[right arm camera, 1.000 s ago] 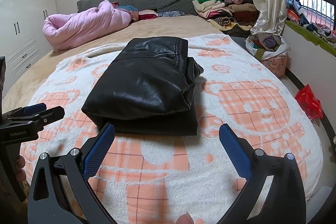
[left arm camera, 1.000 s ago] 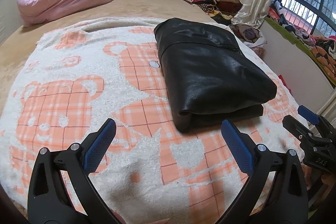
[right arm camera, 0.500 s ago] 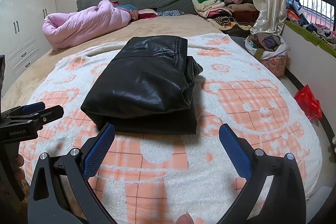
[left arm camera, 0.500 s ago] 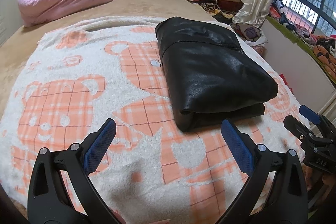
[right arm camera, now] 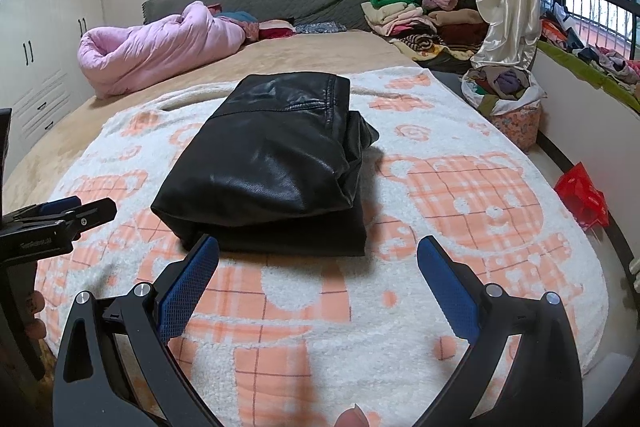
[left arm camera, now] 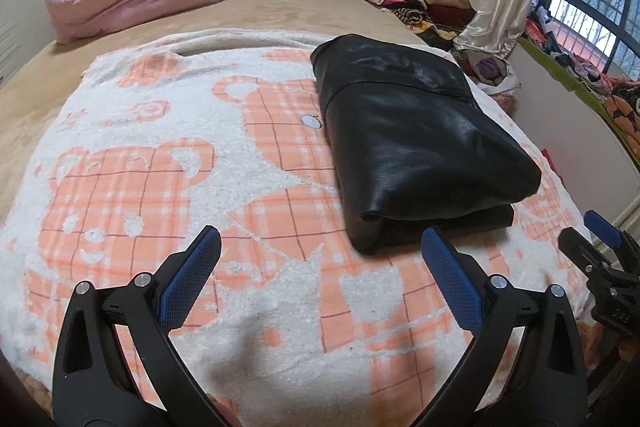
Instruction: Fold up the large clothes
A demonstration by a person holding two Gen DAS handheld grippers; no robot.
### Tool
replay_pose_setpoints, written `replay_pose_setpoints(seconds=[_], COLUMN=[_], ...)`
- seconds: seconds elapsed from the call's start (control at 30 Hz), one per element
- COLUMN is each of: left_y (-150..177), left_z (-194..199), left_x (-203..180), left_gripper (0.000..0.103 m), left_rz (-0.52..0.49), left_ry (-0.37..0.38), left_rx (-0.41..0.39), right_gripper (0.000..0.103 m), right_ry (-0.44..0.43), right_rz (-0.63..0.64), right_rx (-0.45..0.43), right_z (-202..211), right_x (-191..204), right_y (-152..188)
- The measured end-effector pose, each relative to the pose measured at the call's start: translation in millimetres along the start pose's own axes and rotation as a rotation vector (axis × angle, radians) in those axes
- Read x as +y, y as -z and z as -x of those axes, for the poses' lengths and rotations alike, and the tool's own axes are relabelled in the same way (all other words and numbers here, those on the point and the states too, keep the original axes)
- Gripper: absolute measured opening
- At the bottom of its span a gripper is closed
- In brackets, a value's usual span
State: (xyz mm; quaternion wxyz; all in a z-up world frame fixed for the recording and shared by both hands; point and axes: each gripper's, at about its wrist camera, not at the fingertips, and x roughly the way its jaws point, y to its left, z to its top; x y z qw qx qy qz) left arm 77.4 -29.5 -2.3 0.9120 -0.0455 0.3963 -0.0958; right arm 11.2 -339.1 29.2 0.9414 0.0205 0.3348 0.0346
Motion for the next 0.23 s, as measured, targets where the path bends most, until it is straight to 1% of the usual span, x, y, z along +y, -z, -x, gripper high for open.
replay_pose_setpoints(seconds=[0.1,0.23], left_y=[-0.9,-1.5], left_z=[-2.4,-4.0], left_x=[5.5,11.5], left_gripper=[0.094,0.094], left_rz=[0.018,0.032], left_ry=[0.012,0.000], left_rx=[0.016,0.021], right_gripper=[0.099,0.099], right_ry=[0.008,0.031], right_rz=[-0.007,-0.037], right_rx=[-0.009,-0.020], right_z=[6.0,15.9], right_x=[-6.1,-22.1], right_y=[-0.2,1.4])
